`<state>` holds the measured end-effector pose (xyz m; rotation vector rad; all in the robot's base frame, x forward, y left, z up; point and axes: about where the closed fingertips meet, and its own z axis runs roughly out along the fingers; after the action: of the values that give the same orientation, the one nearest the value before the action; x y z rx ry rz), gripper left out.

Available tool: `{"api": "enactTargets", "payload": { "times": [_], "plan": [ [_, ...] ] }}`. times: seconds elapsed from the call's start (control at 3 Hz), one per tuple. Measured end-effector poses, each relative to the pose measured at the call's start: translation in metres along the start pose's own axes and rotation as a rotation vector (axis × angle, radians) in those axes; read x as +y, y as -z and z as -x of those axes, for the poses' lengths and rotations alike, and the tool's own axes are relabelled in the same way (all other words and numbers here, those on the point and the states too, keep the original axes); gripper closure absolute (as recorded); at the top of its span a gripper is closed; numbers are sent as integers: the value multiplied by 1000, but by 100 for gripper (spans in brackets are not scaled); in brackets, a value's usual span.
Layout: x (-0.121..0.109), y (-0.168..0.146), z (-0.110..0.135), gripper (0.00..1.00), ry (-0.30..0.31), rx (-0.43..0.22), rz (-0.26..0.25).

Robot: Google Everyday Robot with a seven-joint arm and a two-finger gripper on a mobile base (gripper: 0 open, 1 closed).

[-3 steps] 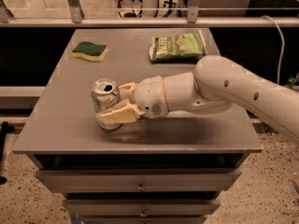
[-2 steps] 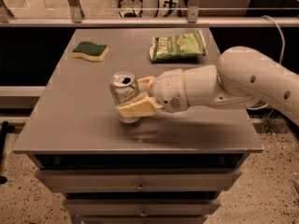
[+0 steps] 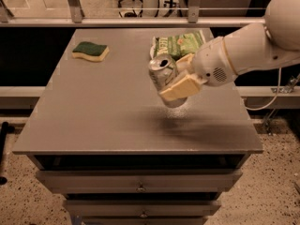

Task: Knock 7up can over

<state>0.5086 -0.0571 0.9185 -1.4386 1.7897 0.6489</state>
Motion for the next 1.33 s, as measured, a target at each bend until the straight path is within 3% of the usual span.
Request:
{"api": "enactTargets", "payload": {
  "times": [0.33, 0.67, 1.0, 1.33],
  "plan": [
    [-11, 19, -26, 100, 30, 199, 47],
    [-4, 24, -54, 85, 45, 371, 146],
    [0, 21, -71, 62, 55, 478, 207],
    [2, 11, -79, 39, 64, 531, 243]
  ]
}}
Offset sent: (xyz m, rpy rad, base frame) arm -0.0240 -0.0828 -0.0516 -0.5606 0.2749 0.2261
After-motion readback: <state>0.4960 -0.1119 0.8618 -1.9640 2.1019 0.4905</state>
